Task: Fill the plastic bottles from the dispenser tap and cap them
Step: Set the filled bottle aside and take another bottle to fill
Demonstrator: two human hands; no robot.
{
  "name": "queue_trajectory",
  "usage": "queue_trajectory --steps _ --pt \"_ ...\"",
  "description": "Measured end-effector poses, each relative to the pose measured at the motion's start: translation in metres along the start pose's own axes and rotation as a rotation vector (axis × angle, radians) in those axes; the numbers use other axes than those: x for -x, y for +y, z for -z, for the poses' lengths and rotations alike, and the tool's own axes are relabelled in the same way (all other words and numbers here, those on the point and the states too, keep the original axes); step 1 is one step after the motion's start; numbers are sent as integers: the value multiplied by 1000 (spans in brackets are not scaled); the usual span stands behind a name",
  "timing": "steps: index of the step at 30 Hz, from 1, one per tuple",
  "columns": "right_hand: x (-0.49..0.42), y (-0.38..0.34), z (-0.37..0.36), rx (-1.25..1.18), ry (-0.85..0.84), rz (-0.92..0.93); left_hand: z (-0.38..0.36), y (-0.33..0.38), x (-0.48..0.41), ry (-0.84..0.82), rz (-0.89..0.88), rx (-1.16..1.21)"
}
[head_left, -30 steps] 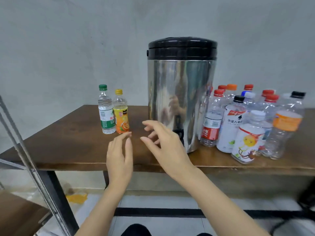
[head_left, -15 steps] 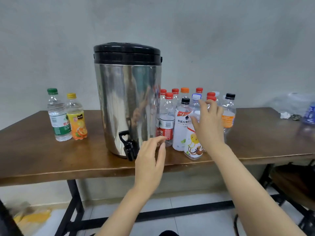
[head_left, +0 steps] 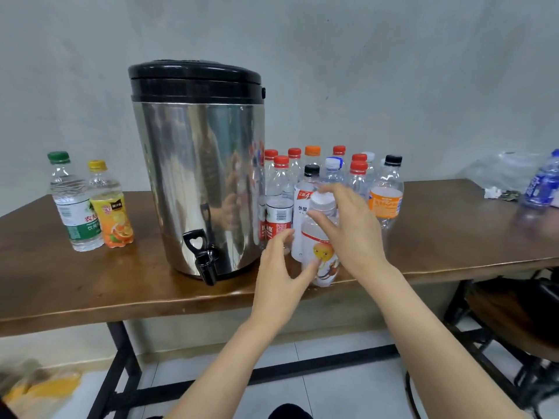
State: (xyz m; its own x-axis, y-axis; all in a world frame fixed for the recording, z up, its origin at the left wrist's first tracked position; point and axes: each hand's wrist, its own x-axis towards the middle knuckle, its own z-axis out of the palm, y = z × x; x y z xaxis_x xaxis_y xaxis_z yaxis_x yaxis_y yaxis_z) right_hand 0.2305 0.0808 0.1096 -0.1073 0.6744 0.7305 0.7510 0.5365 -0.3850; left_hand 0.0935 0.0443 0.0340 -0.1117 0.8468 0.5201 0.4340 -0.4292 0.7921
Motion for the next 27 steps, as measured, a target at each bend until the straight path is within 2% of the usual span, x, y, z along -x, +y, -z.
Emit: queue_trajectory --steps 3,5,7,10,12,14,17,19,22,23,27 --pt "3 -26 6 -316 -76 -22 -1 10 -1 93 107 102" --pt "3 -37 9 -392 -169 -43 2 12 2 178 162 116" --pt "1 -44 10 -187 -264 -39 8 11 7 209 179 34" --pt "0 -50 4 340 -308 -23 16 1 18 154 187 -128" --pt "1 -53 -6 493 -309 20 20 -6 25 121 190 -179" --pt "2 -55 -13 520 -353 59 24 -12 30 103 169 -177" --pt "2 -54 -11 392 -457 123 32 -24 36 55 172 -77" --pt "1 -50 -6 227 -620 175 38 -32 41 12 204 -5" --pt "-3 -36 0 -173 -930 153 45 -41 45 5 249 28" --pt "-4 -34 0 -224 -968 132 46 -43 46 8 252 23" --pt "-5 -33 -15 -66 -801 7 48 -47 42 6 250 -34"
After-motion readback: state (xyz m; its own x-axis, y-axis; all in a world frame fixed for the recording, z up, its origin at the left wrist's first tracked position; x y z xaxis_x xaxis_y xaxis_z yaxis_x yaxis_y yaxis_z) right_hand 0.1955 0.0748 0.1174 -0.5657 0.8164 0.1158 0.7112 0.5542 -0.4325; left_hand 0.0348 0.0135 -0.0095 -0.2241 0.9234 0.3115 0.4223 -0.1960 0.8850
